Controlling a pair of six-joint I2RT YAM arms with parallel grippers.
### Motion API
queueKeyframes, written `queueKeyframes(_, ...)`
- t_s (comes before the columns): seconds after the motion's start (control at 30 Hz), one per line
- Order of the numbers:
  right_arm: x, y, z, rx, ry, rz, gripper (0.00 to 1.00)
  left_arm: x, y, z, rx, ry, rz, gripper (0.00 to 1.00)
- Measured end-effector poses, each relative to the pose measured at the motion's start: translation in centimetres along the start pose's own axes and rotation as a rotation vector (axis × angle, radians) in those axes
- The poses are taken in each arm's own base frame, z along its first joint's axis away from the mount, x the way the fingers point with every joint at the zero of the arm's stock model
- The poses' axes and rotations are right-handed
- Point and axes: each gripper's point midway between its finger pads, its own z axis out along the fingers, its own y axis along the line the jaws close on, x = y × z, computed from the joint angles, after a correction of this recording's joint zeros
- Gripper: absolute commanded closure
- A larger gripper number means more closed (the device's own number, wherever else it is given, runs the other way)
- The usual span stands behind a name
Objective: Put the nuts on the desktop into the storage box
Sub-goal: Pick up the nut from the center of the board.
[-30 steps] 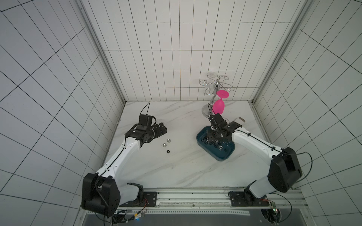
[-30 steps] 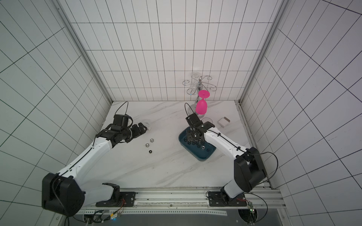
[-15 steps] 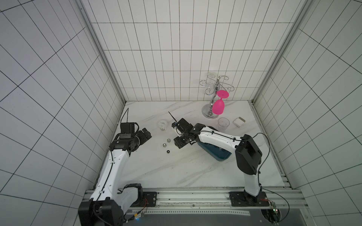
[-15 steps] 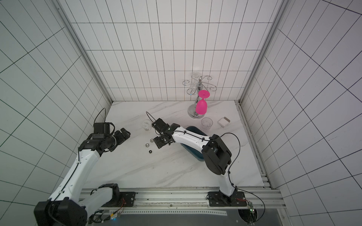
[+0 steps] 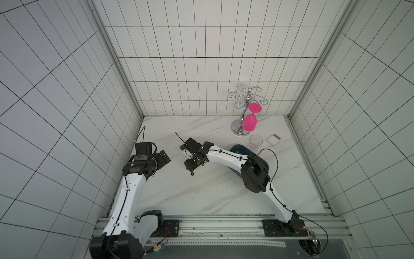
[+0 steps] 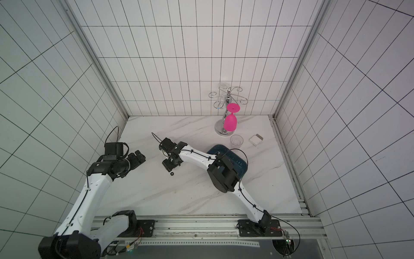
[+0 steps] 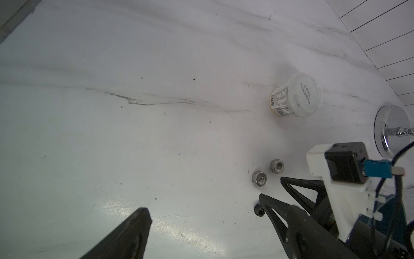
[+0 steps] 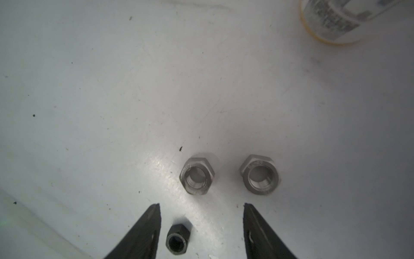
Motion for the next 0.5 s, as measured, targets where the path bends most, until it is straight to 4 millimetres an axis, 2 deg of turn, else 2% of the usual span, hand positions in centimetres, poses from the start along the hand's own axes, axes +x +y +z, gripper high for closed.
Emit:
queueKeyframes(0.3, 0.6, 0.6, 1.4, -0.007, 0.036, -0.017, 0.39, -0.5, 0.6, -0.5, -0.018, -0.029, 0.007, 0.02)
queueKeyframes(0.5, -0.2, 0.9, 1.9, -0.009, 0.021, -0.027, 0.39, -0.5, 0.6, -0.6, -0.015, -0.031, 0.011, 0.02)
